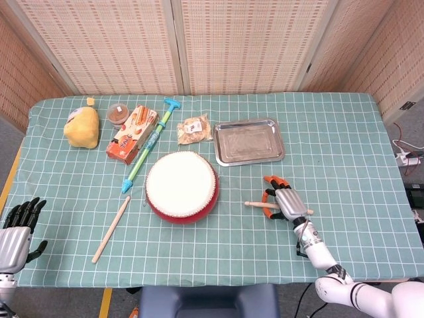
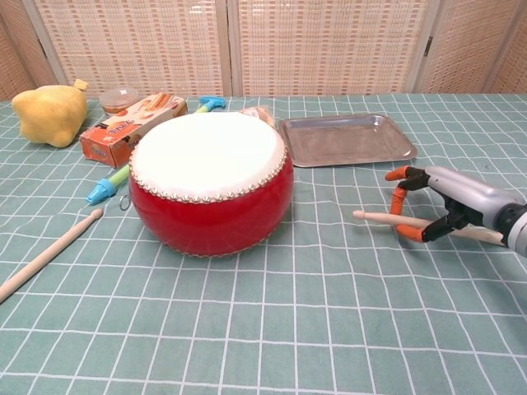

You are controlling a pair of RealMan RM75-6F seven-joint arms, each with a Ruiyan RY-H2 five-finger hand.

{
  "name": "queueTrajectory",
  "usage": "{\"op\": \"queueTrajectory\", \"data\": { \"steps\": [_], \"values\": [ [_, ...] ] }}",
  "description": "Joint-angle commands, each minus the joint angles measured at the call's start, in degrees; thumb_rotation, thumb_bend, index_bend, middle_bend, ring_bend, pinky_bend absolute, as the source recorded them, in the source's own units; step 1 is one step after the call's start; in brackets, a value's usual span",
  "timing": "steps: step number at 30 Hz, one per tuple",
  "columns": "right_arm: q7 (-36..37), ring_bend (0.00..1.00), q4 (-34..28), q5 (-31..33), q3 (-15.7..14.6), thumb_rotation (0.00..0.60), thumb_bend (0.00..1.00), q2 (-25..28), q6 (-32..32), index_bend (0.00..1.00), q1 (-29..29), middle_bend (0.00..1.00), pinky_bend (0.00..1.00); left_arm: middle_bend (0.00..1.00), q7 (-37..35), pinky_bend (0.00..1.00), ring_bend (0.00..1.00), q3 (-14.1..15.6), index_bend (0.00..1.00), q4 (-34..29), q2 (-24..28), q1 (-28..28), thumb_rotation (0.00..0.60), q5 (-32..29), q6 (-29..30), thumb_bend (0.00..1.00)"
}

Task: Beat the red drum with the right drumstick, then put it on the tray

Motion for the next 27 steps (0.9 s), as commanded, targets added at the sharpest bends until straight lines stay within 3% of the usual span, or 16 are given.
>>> {"op": "queueTrajectory", "data": {
  "steps": [1,3,4,8,16,22,27],
  "values": [
    [7.29,0.01,-4.72,-1.62,0.68,0.600,0.47,3.69,2.47,0.62,-1.05,0.11,0.11,0.00,0.29,0.01,0.00,0.03,0.00,-0.43,0.21,-0.03,0.600,0.35,0.22,0.24],
    [8.08,0.01,-4.98,-2.03,0.40,0.600,0.47,4.23,2.38,0.63,-0.98,0.12,0.11,0.00,0.62,0.01,0.00,0.05,0.00,-0.90,0.40,-0.03,0.600,0.68,0.50,0.24],
    [20.10,0.01,-9.45,-1.52,2.68,0.600,0.47,6.65,2.79,0.63,-1.50,0.12,0.11,0.00,0.86,0.01,0.00,0.07,0.00,-1.24,0.54,-0.01,0.600,0.89,0.69,0.24],
    [40.25,0.05,-11.07,-4.85,3.13,0.600,0.47,11.05,2.73,0.63,-1.42,0.15,0.13,0.00,1.69,0.01,0.00,0.23,0.00,-2.34,1.10,0.17,0.600,1.24,1.11,0.24],
    [74.74,0.10,-3.35,-11.58,0.52,0.600,0.47,11.58,4.54,0.64,0.46,0.18,0.18,0.00,3.47,0.01,0.00,0.33,0.00,-4.44,2.14,0.47,0.600,1.30,1.59,0.24],
    [90.84,0.14,3.08,-12.76,-1.16,0.600,0.47,9.07,3.07,0.64,3.15,0.20,0.22,0.00,4.42,0.01,0.00,0.39,0.00,-5.35,2.49,0.47,0.600,1.22,1.45,0.24],
    [98.28,0.17,8.81,-13.84,-2.61,0.600,0.47,6.07,2.46,0.62,5.32,0.21,0.25,0.00,4.67,0.01,0.00,0.41,0.00,-5.59,2.58,0.40,0.600,1.00,1.11,0.24]
  ]
}}
